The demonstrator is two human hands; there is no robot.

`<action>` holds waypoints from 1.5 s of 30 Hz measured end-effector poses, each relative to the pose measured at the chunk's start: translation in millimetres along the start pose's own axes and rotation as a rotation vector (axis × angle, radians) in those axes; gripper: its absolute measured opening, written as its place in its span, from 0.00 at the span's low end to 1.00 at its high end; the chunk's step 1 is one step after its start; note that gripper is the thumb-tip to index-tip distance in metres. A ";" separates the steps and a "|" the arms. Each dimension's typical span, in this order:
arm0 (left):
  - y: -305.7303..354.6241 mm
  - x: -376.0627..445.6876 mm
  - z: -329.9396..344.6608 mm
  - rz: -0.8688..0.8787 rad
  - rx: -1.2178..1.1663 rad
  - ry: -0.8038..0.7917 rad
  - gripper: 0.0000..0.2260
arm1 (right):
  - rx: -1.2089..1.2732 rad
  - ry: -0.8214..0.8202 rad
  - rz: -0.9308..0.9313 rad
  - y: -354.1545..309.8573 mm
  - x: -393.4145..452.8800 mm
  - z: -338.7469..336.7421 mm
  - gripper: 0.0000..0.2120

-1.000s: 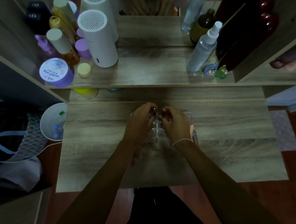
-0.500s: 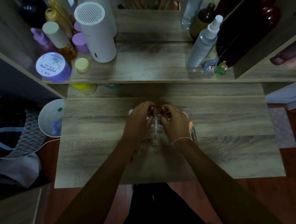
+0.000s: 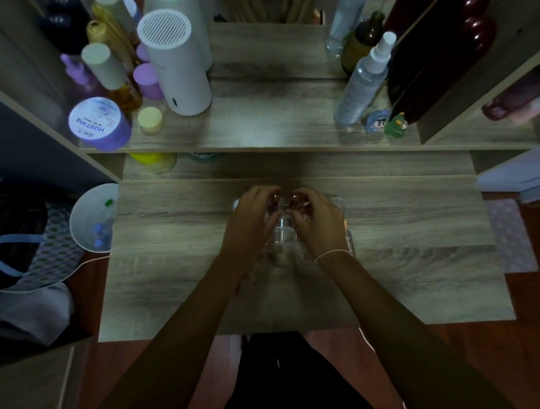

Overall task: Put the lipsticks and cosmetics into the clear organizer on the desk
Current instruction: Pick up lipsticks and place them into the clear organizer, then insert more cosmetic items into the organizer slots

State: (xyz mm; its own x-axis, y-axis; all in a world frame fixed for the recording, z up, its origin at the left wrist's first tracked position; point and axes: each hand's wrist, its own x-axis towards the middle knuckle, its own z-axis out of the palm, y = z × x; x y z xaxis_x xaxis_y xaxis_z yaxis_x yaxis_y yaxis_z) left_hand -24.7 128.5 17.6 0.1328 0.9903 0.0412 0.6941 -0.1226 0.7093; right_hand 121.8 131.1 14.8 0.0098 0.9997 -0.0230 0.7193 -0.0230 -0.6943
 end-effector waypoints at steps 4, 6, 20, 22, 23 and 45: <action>-0.3 -11.8 -7.5 -0.004 -0.005 0.036 0.23 | 0.036 -0.028 -0.010 -3.3 -7.6 -8.9 0.20; -2.9 -22.7 -13.8 -0.031 -0.036 0.072 0.24 | 0.044 -0.017 -0.015 -1.7 -16.0 -13.8 0.20; -55.8 -115.7 -20.3 -0.309 0.045 0.155 0.14 | -0.001 -0.226 -0.068 31.1 -89.8 8.7 0.15; -58.0 -123.6 -12.2 -0.350 0.058 0.180 0.11 | -0.056 -0.247 -0.049 42.5 -96.7 10.0 0.15; -57.5 -126.4 -7.3 -0.365 0.068 0.178 0.09 | -0.079 -0.243 -0.032 48.5 -99.5 8.6 0.14; -13.3 -118.6 50.5 -0.439 -0.051 -0.087 0.21 | -0.071 0.093 0.359 102.8 -69.4 -27.4 0.29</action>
State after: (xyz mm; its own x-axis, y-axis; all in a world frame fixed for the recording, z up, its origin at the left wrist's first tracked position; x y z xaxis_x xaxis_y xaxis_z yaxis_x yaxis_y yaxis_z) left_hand -14.0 9.4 -32.2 -0.1063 0.9383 -0.3290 0.6626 0.3136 0.6802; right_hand 214.1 59.6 -35.4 0.3307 0.9248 -0.1881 0.7048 -0.3746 -0.6024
